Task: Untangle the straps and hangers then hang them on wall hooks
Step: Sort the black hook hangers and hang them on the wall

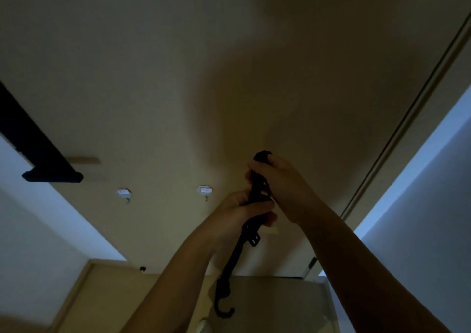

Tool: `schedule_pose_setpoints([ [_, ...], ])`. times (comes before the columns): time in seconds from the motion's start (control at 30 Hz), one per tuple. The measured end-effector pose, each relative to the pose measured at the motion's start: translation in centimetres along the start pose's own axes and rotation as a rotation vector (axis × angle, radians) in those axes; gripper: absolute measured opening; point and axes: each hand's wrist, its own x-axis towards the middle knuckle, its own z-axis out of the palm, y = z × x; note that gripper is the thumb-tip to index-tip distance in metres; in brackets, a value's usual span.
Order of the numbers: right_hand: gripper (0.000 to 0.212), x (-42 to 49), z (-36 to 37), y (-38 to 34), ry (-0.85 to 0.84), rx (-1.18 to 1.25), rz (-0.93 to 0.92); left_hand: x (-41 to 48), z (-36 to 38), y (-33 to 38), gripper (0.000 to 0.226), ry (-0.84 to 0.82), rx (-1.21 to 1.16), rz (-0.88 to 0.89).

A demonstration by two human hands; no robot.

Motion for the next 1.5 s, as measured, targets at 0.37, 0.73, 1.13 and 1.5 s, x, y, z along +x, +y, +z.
schedule_pose_setpoints([
  [0.37,0.015,0.7,-2.8,-1.1,0.213,-0.533,-0.288,2.9,-0.1,5.8,0.022,0.175,0.177,0.025],
  [0.73,0.021,4.0,-2.8,-6.3,0.006,-0.409,-0.568,5.2,-2.8,14.2,0.037,-0.169,0.106,0.025],
  [1.13,0.016,7.8,-3.7,-15.8,0.169,-0.445,-0.671,9.1,-6.0,22.5,0.048,-0.367,0.243,0.084],
  [1.5,0.023,9.2,-4.6,-22.8,0.088,-0.366,-0.723,8.5,-5.1,30.0,0.018,0.012,0.884,0.561],
])
